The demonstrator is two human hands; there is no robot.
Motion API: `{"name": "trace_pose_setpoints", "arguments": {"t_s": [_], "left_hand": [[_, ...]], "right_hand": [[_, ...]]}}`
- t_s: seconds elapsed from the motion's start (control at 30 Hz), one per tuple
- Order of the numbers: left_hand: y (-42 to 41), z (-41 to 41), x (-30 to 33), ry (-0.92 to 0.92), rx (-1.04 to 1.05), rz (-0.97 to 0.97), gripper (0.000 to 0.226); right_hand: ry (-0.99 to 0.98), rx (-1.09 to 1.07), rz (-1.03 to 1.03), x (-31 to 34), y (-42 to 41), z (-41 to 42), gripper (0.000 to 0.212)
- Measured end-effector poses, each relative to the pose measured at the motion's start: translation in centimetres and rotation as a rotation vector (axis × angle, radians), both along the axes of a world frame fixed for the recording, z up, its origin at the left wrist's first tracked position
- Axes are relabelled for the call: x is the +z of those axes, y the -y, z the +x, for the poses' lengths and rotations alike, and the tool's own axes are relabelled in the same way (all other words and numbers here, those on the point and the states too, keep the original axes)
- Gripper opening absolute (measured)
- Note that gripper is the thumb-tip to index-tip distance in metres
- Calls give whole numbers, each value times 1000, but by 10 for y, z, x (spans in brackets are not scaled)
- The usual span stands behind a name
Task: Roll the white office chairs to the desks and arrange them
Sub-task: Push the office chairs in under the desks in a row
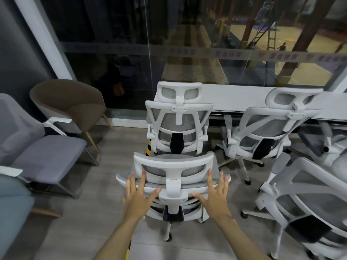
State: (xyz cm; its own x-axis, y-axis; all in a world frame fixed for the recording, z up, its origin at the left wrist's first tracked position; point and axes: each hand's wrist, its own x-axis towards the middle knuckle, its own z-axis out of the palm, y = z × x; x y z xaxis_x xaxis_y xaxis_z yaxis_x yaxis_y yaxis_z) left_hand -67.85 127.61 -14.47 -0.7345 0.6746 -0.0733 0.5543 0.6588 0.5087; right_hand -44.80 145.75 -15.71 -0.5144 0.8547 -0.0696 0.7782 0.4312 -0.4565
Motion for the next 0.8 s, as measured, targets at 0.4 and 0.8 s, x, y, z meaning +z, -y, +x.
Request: {"name": "trace_pose_setpoints", "arguments": {"t_s": [0.4, 0.8], "left_hand": [[-21, -10, 2, 45, -61, 0, 95], [5, -16, 16, 87, -159, -63, 93]], "right_hand": [[49, -25, -53, 14, -19, -8, 115], [111, -22, -23, 18, 4, 3, 113]]}}
